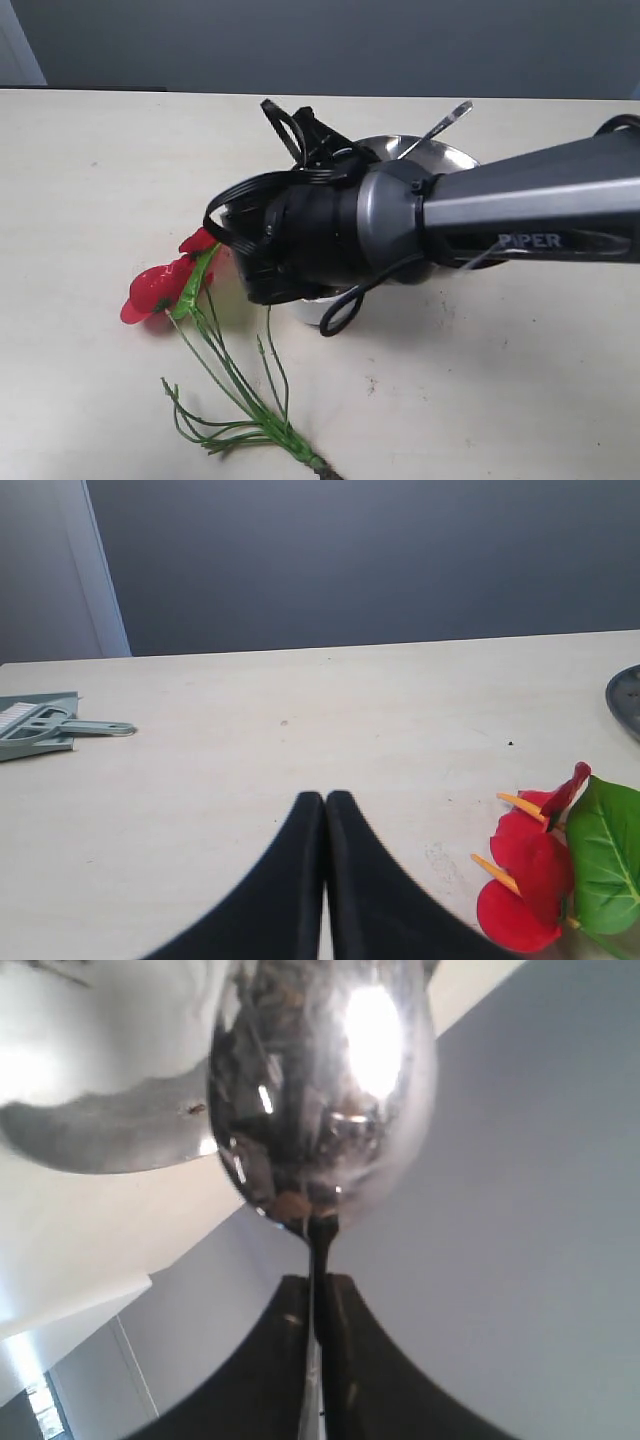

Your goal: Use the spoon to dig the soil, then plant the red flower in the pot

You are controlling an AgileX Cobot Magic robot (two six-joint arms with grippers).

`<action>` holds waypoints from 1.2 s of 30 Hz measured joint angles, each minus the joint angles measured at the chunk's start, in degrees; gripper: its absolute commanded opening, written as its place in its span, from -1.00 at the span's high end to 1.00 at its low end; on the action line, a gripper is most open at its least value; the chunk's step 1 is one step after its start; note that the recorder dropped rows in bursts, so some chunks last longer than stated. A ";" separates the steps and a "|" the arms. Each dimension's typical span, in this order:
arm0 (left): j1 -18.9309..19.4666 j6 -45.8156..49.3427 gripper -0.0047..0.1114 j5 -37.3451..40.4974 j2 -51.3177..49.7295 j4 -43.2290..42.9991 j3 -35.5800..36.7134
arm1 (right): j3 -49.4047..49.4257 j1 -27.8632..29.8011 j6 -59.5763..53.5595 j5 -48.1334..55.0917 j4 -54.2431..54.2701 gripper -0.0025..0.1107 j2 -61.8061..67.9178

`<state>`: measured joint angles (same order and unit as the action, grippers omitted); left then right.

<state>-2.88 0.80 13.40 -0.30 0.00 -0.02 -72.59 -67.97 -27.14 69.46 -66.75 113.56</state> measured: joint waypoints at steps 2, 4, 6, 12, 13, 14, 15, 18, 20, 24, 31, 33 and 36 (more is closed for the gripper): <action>0.00 0.00 0.91 0.00 0.00 0.00 0.00 | 0.00 0.05 -2.79 -0.72 3.67 0.97 0.14; 0.00 0.00 0.91 0.00 0.00 0.00 0.00 | 0.00 0.05 -4.64 -1.27 6.30 0.97 1.07; 0.00 0.00 0.91 0.00 0.00 0.00 0.00 | 0.00 -0.37 -5.38 -1.87 6.77 0.97 2.52; 0.00 0.00 0.91 0.00 0.00 0.00 0.00 | 0.00 -2.00 -5.63 -2.15 6.10 0.97 5.57; 0.00 0.00 0.91 0.00 0.00 0.00 0.00 | 0.00 -2.23 -5.51 -2.15 5.60 0.97 5.83; 0.00 0.00 0.91 0.00 0.00 0.00 0.00 | 0.00 -2.37 -5.51 -2.15 5.13 0.97 6.13; 0.00 0.00 0.91 0.00 0.00 0.00 0.00 | 0.00 -2.42 -5.51 -2.15 5.01 0.97 6.35; 0.00 0.00 0.91 0.00 0.00 0.00 0.00 | 0.00 -2.52 -5.39 -2.15 4.42 0.97 6.29; 0.00 0.00 0.91 0.00 0.00 0.00 0.00 | 0.00 -2.52 -4.78 -1.44 3.15 0.97 6.38; 0.00 0.00 0.91 0.00 0.00 0.00 0.00 | 0.11 -2.38 -2.25 -1.19 0.94 0.97 6.64; 0.00 0.00 0.91 0.00 0.00 0.00 0.00 | 0.11 0.84 5.30 -4.97 1.38 0.97 0.40; 0.00 0.00 0.91 0.00 0.00 0.00 0.00 | 0.11 2.00 5.70 -5.20 2.27 0.97 -1.49; 0.00 0.00 0.91 0.00 0.00 0.00 0.00 | 0.11 4.29 6.29 -5.35 3.89 0.97 -4.57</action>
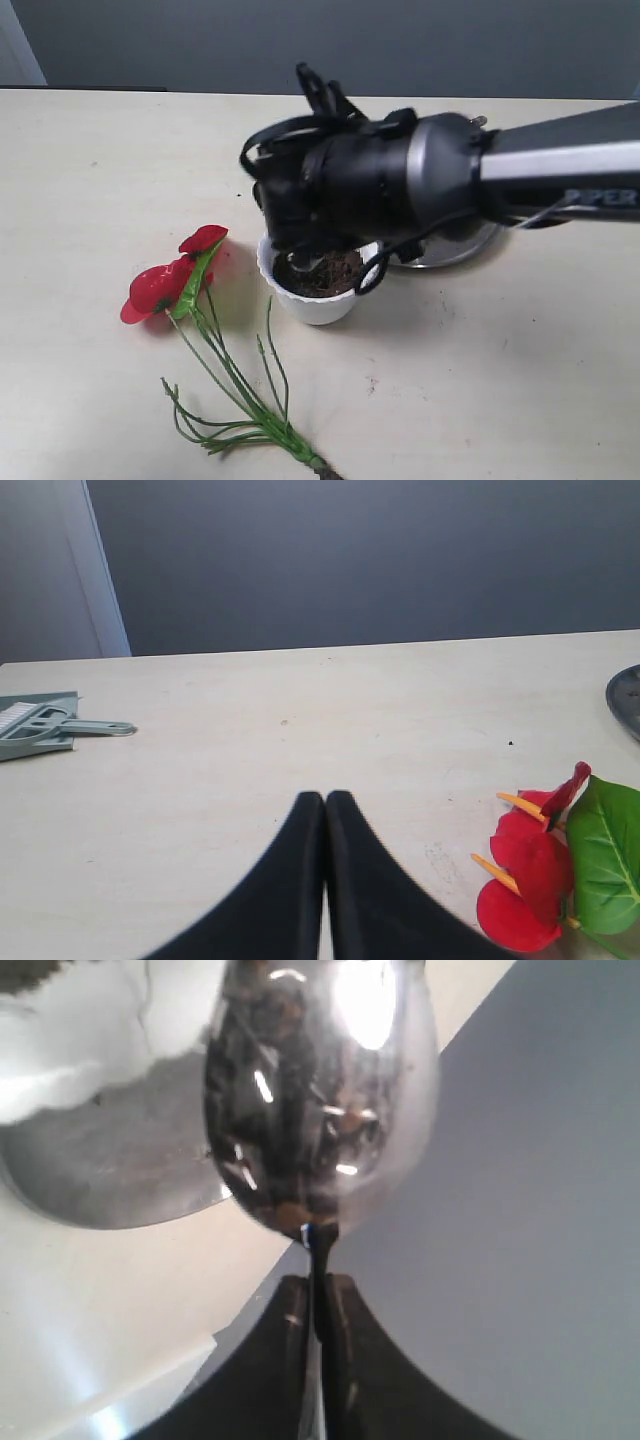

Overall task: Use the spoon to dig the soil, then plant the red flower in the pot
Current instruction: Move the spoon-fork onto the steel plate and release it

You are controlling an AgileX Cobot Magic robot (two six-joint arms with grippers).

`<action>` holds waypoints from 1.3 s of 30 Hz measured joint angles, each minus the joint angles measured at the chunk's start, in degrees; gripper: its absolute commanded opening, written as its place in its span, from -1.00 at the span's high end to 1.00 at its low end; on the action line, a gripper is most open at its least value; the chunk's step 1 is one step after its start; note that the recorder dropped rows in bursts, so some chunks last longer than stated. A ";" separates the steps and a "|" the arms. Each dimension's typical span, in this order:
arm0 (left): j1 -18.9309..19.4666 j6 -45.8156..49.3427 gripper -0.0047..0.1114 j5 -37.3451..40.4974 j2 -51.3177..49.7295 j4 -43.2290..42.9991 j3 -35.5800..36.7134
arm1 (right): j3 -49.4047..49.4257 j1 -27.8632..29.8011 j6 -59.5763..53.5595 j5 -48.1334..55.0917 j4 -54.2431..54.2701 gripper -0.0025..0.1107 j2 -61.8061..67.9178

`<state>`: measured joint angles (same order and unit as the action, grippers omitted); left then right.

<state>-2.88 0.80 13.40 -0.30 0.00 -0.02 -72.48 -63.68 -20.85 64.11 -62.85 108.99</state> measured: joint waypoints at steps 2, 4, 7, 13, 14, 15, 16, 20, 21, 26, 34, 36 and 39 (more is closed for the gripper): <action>0.00 0.00 0.91 0.00 0.00 0.00 0.00 | 0.00 1.70 2.15 -0.55 1.57 0.97 -1.83; 0.00 0.00 0.91 0.00 0.00 0.00 0.00 | -0.11 4.07 7.58 -2.07 4.91 0.97 -3.36; 0.00 0.00 0.91 0.00 0.00 0.00 0.00 | -1.74 8.40 18.03 -4.45 14.06 0.97 -4.16; 0.00 0.00 0.91 0.00 0.00 0.00 0.00 | -5.86 19.37 23.83 -13.18 38.19 0.97 -2.39; 0.00 0.00 0.91 0.00 0.00 0.00 0.00 | -7.40 21.69 24.02 -15.29 41.87 0.97 -0.84; 0.00 0.00 0.91 0.00 0.00 0.00 0.00 | -8.18 22.44 24.08 -16.04 42.73 0.97 -0.07; 0.00 0.00 0.91 0.00 0.00 0.00 0.00 | -10.39 23.97 23.96 -17.22 44.23 0.97 2.25; 0.00 0.00 0.91 0.00 0.00 0.00 0.00 | -18.22 26.19 22.04 -18.00 44.95 0.97 10.32; 0.00 0.00 0.91 0.00 0.00 0.00 0.00 | -20.23 26.49 21.80 -18.11 44.95 0.97 12.49; 0.00 0.00 0.91 0.00 0.00 0.00 0.00 | -25.78 26.81 20.85 -18.21 44.60 0.97 20.01; 0.00 0.00 0.91 0.00 0.00 0.00 0.00 | -26.37 26.81 20.85 -16.93 44.02 0.60 23.73; 0.00 0.00 0.91 0.00 0.00 0.00 0.00 | -26.37 26.81 20.85 -16.56 44.02 0.40 23.73; 0.00 0.00 0.91 0.00 0.00 0.00 0.00 | -26.37 26.81 21.24 -16.17 43.91 0.33 23.73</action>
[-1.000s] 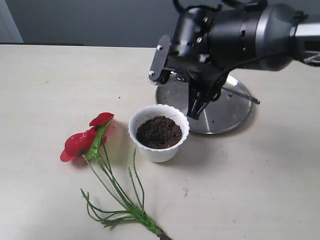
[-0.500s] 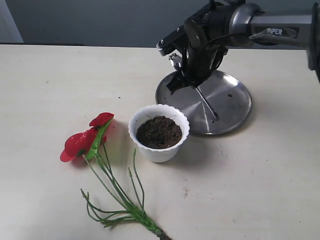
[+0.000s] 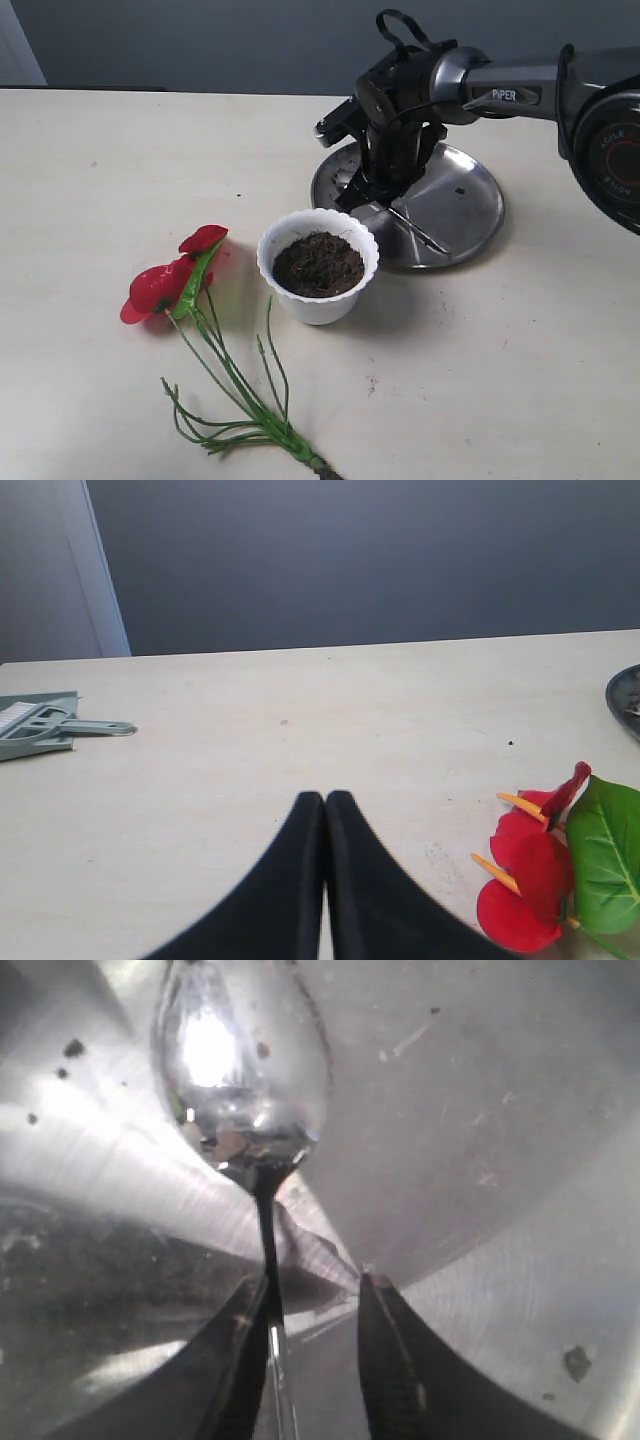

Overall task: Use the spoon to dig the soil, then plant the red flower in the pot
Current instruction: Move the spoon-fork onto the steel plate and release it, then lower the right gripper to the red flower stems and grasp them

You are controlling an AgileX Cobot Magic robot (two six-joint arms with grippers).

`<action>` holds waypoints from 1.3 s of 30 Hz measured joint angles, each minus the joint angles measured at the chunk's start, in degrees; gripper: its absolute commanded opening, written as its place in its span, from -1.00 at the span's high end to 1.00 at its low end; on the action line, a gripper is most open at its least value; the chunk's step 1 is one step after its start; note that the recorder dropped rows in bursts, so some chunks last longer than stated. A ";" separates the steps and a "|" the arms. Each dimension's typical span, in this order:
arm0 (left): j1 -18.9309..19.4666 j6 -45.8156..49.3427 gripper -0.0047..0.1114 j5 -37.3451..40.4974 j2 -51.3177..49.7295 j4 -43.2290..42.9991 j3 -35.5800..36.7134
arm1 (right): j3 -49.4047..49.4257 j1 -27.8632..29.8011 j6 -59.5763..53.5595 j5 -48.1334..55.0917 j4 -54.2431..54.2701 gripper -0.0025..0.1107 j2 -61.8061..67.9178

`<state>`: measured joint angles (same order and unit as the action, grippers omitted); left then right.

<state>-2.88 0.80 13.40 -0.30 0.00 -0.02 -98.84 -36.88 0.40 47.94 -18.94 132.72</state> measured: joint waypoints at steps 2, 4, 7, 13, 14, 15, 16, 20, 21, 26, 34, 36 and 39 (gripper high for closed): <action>0.00 0.00 0.91 0.00 0.00 0.00 0.00 | 0.00 0.00 1.68 0.12 -1.13 0.33 -0.15; 0.00 0.00 0.91 0.00 0.00 0.00 0.00 | 0.00 0.00 4.08 0.77 -2.26 0.33 -0.98; 0.00 0.00 0.91 0.00 0.00 0.00 0.00 | 0.00 0.00 6.21 2.10 -2.75 0.33 -4.33; 0.00 0.00 0.91 0.00 0.00 0.00 0.00 | 0.00 -0.10 3.67 3.47 8.77 0.33 -16.02; 0.00 0.00 0.91 0.00 0.00 0.00 0.00 | 0.00 -0.34 1.22 3.96 12.98 0.33 -18.07; 0.00 0.00 0.91 0.00 0.00 0.00 0.00 | 0.00 -0.81 -1.49 4.80 17.03 0.33 -19.92; 0.00 0.00 0.91 0.00 0.00 0.00 0.00 | -0.09 -1.32 -4.33 5.79 20.63 0.33 -21.51; 0.00 0.00 0.91 0.00 0.00 0.00 0.00 | -0.09 -5.95 -12.69 12.60 33.90 0.33 -24.82; 0.00 0.00 0.91 0.00 0.00 0.00 0.00 | -0.09 -7.16 -13.55 13.88 35.43 0.33 -24.99; 0.00 0.00 0.91 0.00 0.00 0.00 0.00 | -0.09 -14.63 -15.30 17.48 36.71 0.32 -24.16; 0.00 0.00 0.91 0.00 0.00 0.00 0.00 | -0.09 -20.59 -15.61 17.98 37.02 0.13 -17.05; 0.00 0.00 0.91 0.00 0.00 0.00 0.00 | -0.09 -21.33 -15.61 17.98 37.42 0.14 -15.25; 0.00 0.00 0.91 0.00 0.00 0.00 0.00 | -0.09 -22.21 -15.61 17.98 37.54 0.15 -12.65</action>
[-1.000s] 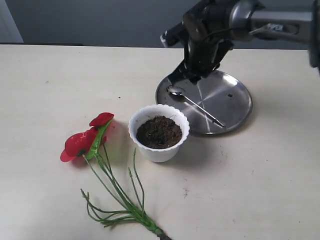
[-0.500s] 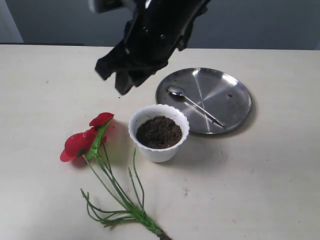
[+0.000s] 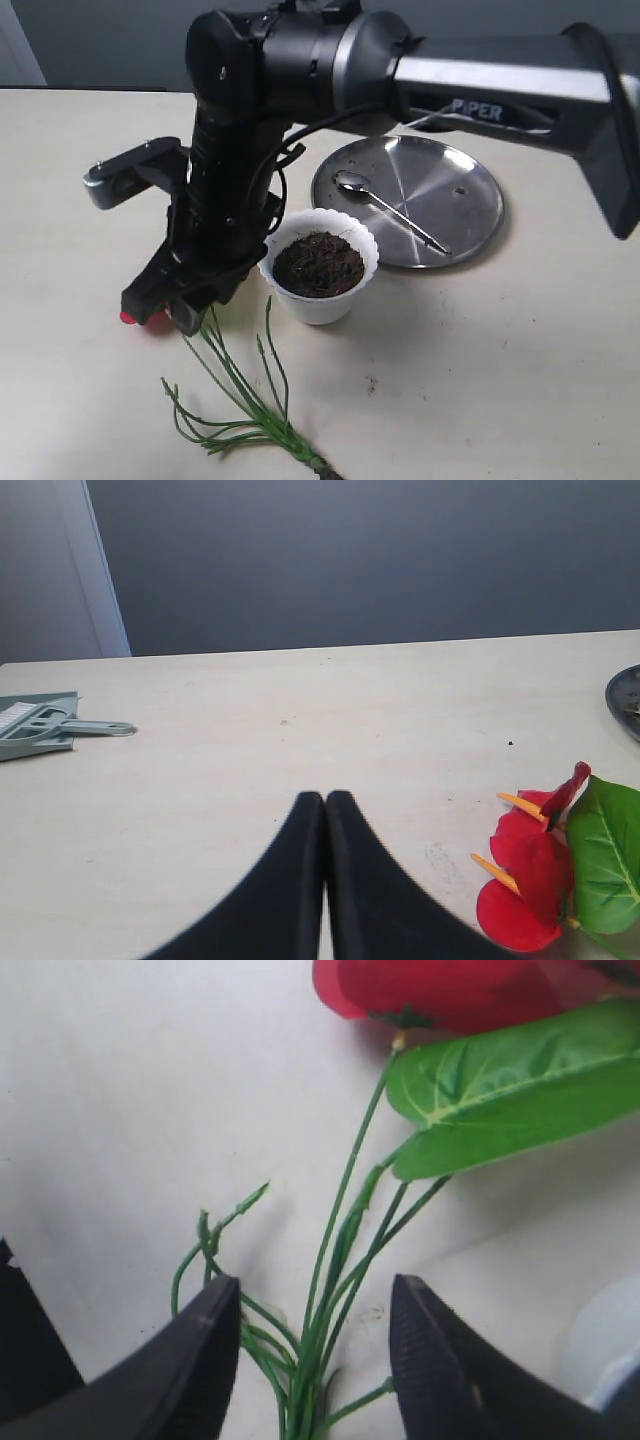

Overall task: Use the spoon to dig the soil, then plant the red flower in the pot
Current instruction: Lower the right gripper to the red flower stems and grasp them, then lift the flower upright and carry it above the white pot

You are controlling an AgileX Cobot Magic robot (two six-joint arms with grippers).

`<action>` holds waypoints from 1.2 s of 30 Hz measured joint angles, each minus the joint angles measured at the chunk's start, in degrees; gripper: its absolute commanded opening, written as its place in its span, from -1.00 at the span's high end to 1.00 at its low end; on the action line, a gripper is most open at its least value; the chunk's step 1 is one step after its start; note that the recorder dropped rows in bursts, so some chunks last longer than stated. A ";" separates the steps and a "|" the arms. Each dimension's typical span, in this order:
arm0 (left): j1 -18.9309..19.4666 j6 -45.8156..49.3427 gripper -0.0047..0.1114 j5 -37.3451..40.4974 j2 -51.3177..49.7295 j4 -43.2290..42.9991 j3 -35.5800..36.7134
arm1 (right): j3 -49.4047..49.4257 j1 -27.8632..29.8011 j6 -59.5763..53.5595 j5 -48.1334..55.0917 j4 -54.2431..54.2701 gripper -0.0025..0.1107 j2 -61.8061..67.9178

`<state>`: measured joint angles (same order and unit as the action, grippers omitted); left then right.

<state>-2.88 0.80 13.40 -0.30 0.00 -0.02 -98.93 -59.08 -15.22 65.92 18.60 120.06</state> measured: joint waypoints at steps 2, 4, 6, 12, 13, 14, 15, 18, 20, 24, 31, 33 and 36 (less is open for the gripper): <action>0.00 0.00 0.91 0.00 0.00 0.00 0.00 | 0.00 -0.61 0.00 -0.63 0.00 0.15 1.58; 0.00 0.00 0.91 0.00 0.00 0.00 0.00 | 0.00 -0.84 0.00 -1.53 0.00 0.15 2.64; 0.00 0.00 0.91 0.00 0.00 0.00 0.00 | 0.00 -0.97 0.00 -2.75 0.00 0.15 3.75; 0.00 0.00 0.91 0.00 0.00 0.00 0.00 | 0.00 -0.97 0.00 -4.52 0.00 0.23 7.30; 0.00 0.00 0.91 0.00 0.00 0.00 0.00 | 0.00 -0.97 0.00 -4.52 0.00 0.33 7.66; 0.00 0.00 0.91 0.00 0.00 0.00 0.00 | 0.00 -0.97 0.00 -4.55 0.00 0.44 8.23; 0.00 0.00 0.91 0.00 0.00 0.00 0.00 | 0.00 -0.97 0.00 -4.67 0.00 0.55 8.74; 0.00 0.00 0.91 0.00 0.00 0.00 0.00 | 0.00 -0.97 0.00 -4.81 -0.18 0.96 9.60; 0.00 0.00 0.91 0.00 0.00 0.00 0.00 | 0.00 -0.97 0.00 -5.08 0.18 0.95 9.72; 0.00 0.00 0.91 0.00 0.00 0.00 0.00 | 0.00 -0.97 0.00 -5.08 2.45 0.95 9.72; 0.00 0.00 0.91 0.00 0.00 0.00 0.00 | 0.00 -0.97 -0.20 -5.18 5.90 0.95 8.23; 0.00 0.00 0.91 0.00 0.00 0.00 0.00 | 0.00 -0.97 -0.34 -5.33 5.67 0.95 7.06; 0.00 0.00 0.91 0.00 0.00 0.00 0.00 | 0.00 -0.97 -0.44 -6.25 3.21 0.95 5.25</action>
<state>-2.88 0.80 13.40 -0.30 0.00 -0.02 -98.93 -60.05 -15.66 59.67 21.81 125.31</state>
